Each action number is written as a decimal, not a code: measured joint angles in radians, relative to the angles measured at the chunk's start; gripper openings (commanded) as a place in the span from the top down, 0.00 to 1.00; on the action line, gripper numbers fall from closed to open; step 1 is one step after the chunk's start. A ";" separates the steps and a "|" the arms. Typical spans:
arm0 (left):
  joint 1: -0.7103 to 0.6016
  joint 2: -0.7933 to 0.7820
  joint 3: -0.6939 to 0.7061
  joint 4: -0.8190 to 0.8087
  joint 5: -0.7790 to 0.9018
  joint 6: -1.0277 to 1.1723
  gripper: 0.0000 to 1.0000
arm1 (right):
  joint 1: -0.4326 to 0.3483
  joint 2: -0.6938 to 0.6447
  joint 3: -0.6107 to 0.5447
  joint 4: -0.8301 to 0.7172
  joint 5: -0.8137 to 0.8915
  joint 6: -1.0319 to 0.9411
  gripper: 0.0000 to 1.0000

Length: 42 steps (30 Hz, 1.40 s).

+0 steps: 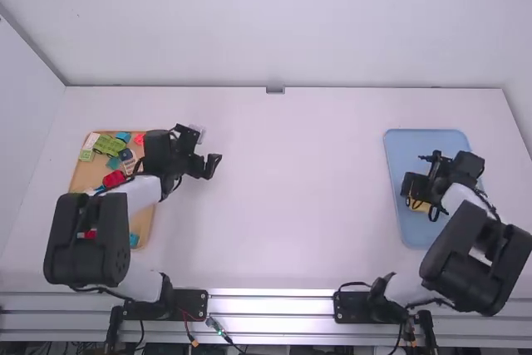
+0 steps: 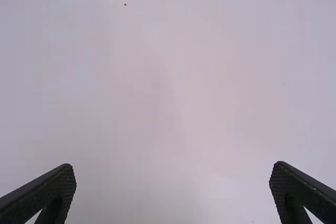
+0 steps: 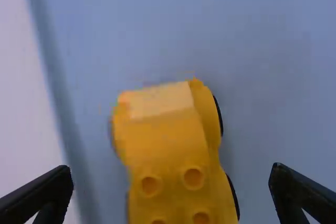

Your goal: Assemble lego blocks to make yellow taxi

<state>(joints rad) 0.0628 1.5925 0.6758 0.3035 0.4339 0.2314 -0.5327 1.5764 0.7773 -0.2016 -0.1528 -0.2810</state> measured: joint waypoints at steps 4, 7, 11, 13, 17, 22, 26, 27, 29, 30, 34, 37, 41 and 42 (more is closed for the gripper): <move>-0.088 -0.042 0.109 -0.190 -0.098 -0.024 0.01 | 0.119 -0.108 0.070 -0.097 0.058 0.057 0.01; -0.164 -0.090 0.194 -0.290 -0.145 -0.031 0.01 | 0.235 -0.183 0.103 -0.134 0.077 0.076 0.01; -0.237 -0.151 0.277 -0.346 -0.169 -0.053 0.01 | 0.399 -0.271 0.119 -0.164 0.086 0.091 0.01; -0.266 -0.181 0.307 -0.352 -0.174 -0.080 0.01 | 0.481 -0.309 0.129 -0.167 0.085 0.092 0.01; -0.279 -0.229 0.320 -0.340 -0.180 -0.132 0.03 | 0.624 -0.384 0.143 -0.163 0.083 0.092 0.03; -0.243 -0.282 0.302 -0.303 -0.213 -0.191 0.09 | 0.606 -0.450 0.132 -0.109 0.111 0.122 0.09; -0.199 -0.322 0.258 -0.303 -0.248 -0.210 0.13 | 0.557 -0.489 0.095 -0.072 0.134 0.157 0.13; -0.183 -0.334 0.242 -0.304 -0.261 -0.214 0.14 | 0.544 -0.503 0.079 -0.058 0.138 0.170 0.15; -0.152 -0.362 0.208 -0.304 -0.290 -0.218 0.18 | 0.530 -0.535 0.041 -0.026 0.146 0.200 0.19; -0.144 -0.369 0.199 -0.304 -0.296 -0.219 0.19 | 0.530 -0.543 0.032 -0.017 0.146 0.208 0.19; -0.080 -0.440 0.129 -0.306 -0.358 -0.225 0.26 | 0.531 -0.614 -0.039 0.060 0.145 0.249 0.28; -0.060 -0.498 0.077 -0.306 -0.397 -0.229 0.32 | 0.531 -0.675 -0.097 0.119 0.146 0.261 0.34; -0.061 -0.581 -0.001 -0.306 -0.415 -0.232 0.40 | 0.531 -0.762 -0.179 0.194 0.147 0.272 0.42; -0.061 -0.609 -0.029 -0.306 -0.420 -0.232 0.43 | 0.531 -0.793 -0.206 0.200 0.148 0.274 0.45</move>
<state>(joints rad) 0.0017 0.9833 0.6464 -0.0021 0.0143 -0.0010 -0.0021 0.7834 0.5713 -0.0017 -0.0044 -0.0067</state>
